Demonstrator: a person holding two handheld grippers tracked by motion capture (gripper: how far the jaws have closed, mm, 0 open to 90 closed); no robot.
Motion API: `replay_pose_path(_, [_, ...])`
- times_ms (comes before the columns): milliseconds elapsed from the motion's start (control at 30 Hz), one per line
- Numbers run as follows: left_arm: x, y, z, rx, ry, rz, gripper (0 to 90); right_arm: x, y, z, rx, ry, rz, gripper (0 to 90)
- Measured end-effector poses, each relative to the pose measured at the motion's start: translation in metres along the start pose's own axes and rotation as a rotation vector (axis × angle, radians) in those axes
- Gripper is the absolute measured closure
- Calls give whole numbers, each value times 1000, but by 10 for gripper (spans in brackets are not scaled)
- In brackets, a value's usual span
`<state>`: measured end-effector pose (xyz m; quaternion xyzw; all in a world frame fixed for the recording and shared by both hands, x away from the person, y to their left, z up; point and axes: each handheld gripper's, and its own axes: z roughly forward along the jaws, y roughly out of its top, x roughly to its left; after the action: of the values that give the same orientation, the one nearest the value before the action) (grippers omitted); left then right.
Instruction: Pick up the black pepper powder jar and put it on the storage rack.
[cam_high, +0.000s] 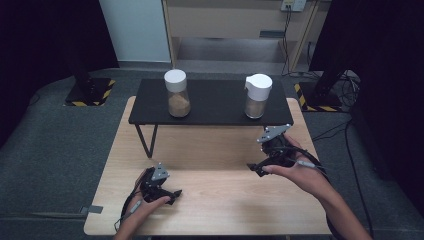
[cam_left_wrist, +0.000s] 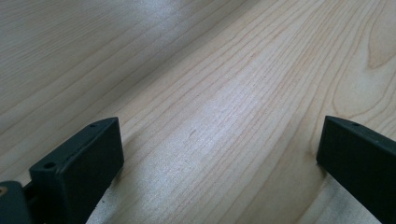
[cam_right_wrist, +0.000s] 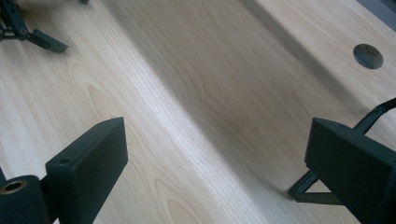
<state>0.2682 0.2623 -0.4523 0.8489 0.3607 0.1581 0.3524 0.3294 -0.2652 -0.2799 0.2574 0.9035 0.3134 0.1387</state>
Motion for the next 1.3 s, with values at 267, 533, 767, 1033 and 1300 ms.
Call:
replay_pose_path(267, [0, 0, 0, 0, 0, 0, 0, 1, -7, 10, 3, -1, 9, 69])
replay_pose_path(533, [0, 0, 0, 0, 0, 0, 0, 1, -14, 18, 8, 3, 19, 69])
replay_pose_path(767, [0, 0, 0, 0, 0, 0, 0, 1, -20, 25, 15, 9, 26, 69])
replay_pose_path(1033, [0, 0, 0, 0, 0, 0, 0, 0, -30, 32, 8, 20, 42, 68])
replay_pose_path(1300, [0, 0, 0, 0, 0, 0, 0, 1, -39, 40, 0, 29, 58, 68])
